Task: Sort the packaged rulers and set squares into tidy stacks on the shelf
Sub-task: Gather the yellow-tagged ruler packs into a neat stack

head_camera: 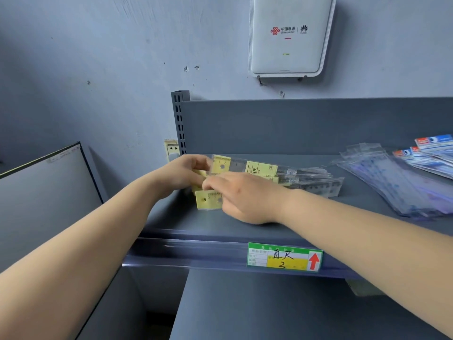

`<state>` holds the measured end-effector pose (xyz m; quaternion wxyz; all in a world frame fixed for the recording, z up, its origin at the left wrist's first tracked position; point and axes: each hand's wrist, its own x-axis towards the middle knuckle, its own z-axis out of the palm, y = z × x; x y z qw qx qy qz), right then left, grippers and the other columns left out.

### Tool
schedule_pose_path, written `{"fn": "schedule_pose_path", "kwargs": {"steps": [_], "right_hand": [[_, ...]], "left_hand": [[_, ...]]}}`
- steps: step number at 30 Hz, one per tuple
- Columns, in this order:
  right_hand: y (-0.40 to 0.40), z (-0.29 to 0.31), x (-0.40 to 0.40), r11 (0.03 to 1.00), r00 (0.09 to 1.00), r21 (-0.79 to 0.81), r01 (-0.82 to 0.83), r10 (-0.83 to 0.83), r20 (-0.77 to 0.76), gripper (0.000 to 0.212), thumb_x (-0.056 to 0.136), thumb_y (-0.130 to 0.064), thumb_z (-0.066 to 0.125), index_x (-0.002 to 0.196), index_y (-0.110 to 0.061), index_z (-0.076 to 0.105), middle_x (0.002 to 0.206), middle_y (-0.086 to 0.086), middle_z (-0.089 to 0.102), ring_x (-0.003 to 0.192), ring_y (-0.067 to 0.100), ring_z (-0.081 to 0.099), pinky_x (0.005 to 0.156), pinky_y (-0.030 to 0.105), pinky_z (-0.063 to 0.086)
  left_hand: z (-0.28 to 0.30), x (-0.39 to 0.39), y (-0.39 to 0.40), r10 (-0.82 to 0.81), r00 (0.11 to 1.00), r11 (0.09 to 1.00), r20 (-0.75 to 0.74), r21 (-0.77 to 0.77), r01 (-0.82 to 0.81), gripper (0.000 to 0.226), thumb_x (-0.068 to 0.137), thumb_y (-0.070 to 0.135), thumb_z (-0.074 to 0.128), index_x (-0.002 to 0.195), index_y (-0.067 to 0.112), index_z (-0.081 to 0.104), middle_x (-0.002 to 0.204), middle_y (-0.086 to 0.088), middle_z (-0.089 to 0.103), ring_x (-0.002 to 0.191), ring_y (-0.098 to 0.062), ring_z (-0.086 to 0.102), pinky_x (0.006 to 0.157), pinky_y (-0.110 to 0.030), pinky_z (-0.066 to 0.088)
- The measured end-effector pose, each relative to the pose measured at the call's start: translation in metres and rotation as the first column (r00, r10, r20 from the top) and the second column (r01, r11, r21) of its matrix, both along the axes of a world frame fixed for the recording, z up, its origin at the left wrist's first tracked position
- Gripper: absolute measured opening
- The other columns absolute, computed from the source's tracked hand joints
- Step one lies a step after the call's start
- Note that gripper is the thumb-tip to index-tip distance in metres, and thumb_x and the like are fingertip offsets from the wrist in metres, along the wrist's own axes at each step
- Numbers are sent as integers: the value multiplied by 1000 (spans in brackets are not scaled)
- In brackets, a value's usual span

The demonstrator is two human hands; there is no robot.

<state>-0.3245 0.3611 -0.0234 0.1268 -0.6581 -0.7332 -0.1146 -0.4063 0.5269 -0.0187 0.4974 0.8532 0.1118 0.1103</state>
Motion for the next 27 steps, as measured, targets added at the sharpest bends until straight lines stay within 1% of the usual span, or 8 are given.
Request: {"fn": "schedule_pose_path", "kwargs": {"steps": [5,11,14,15,18,20,23,27], "right_hand": [[-14,8,14,997,999,64,36,-37,24,55,73,-6,59,126,-11,48,119,5,56,105,23,52,92,33,41],[-44,12,46,917,905,20,398,-396,152,84,85,-50,55,148,-17,11,152,-1,20,139,18,19,114,33,17],[-45,11,46,880,883,-112,462,-444,153,77,88,-54,48,146,-17,13,149,0,30,134,21,33,109,35,29],[-44,10,46,877,883,-124,463,-446,142,71,89,-53,47,143,-18,18,145,0,37,129,21,40,104,35,35],[-42,10,45,878,879,-82,472,-461,122,61,90,-52,47,138,-19,27,136,-1,46,119,21,47,92,35,42],[-39,9,45,875,871,-55,480,-468,149,59,90,-53,46,134,-18,30,130,-1,49,114,21,50,88,36,44],[-32,8,45,872,861,-31,489,-477,176,55,88,-56,46,125,-16,35,118,-1,53,104,22,52,79,35,45],[-26,13,43,887,887,-36,461,-462,-8,54,84,-57,52,125,-23,40,124,-9,51,109,18,51,79,31,39]], "left_hand": [[-4,1,2,-2,999,1000,35,-11,3,23,73,-4,74,91,2,62,89,-2,67,87,-20,61,95,-49,45],[-8,5,8,37,999,999,16,21,-37,22,84,-8,61,79,13,60,80,11,71,88,-25,60,87,-50,42],[-9,3,8,6,1000,999,-3,35,-5,11,87,-6,57,93,3,60,91,4,69,92,-25,58,84,-45,39],[-8,2,7,-1,1000,999,-7,35,1,14,88,1,60,101,-2,60,97,-1,69,95,-27,57,85,-44,37],[-4,-5,4,-48,999,999,0,-21,48,62,76,49,67,112,-2,60,115,-15,65,99,-25,54,86,-41,33],[-1,-6,0,-62,998,997,-10,-48,61,66,74,58,60,110,4,64,115,-7,67,102,-17,57,90,-33,38],[-6,0,-5,-39,999,999,1,27,39,29,77,20,77,104,18,66,105,2,68,94,-13,63,92,-28,51],[-10,4,-7,10,998,997,59,74,-15,33,70,2,78,92,24,67,93,5,69,81,-9,64,84,-25,54]]}}
